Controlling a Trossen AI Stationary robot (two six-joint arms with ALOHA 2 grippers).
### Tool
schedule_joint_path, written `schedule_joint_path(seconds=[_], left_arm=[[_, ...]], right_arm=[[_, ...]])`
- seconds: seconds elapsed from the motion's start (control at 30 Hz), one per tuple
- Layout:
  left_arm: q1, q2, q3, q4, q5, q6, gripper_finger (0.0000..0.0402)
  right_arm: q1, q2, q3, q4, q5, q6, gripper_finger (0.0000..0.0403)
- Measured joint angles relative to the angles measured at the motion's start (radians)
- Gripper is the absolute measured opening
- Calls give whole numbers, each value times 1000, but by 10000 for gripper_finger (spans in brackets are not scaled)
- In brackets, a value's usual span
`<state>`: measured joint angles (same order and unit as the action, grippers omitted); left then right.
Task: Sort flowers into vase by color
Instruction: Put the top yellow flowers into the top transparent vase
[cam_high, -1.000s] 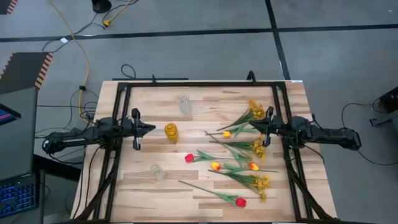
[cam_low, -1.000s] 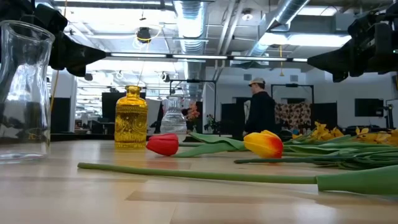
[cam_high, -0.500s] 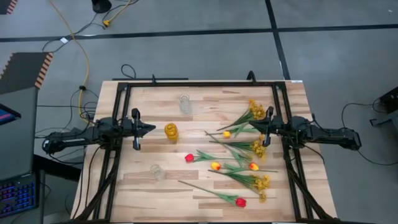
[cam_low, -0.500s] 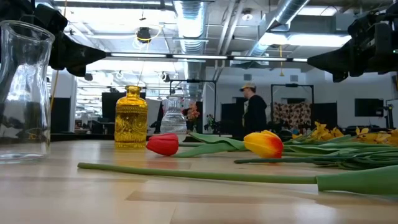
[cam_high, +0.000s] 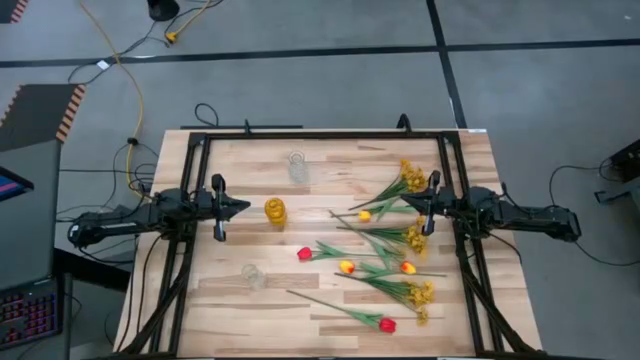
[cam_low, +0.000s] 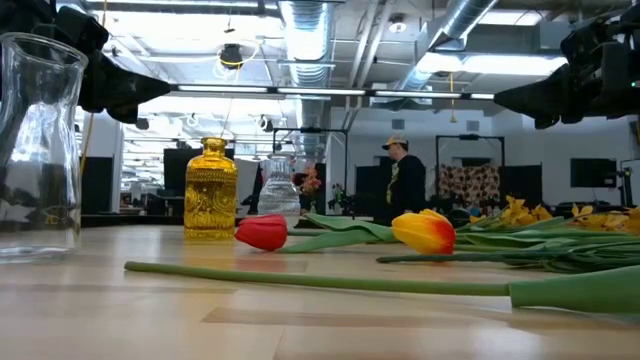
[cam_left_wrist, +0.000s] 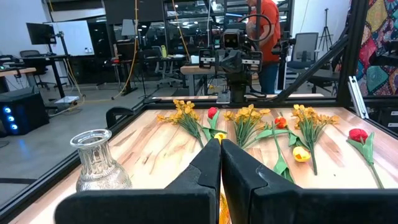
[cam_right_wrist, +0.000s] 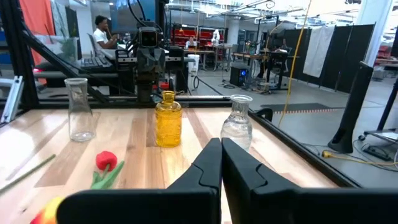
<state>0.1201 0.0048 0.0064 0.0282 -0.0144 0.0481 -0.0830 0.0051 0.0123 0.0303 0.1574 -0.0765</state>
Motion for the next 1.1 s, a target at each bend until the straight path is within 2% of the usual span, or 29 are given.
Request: schedule_joint_path(seconds=[0.8, 1.0, 1.1], left_arm=[[0, 0, 0, 0, 0, 0, 0], [0, 0, 0, 0, 0, 0, 0], [0, 0, 0, 0, 0, 0, 0]], right_arm=[[-3, 0, 0, 8, 0, -2, 36], [-5, 0, -1, 26, 1, 125, 39], [-4, 0, -1, 58, 2, 132, 53]])
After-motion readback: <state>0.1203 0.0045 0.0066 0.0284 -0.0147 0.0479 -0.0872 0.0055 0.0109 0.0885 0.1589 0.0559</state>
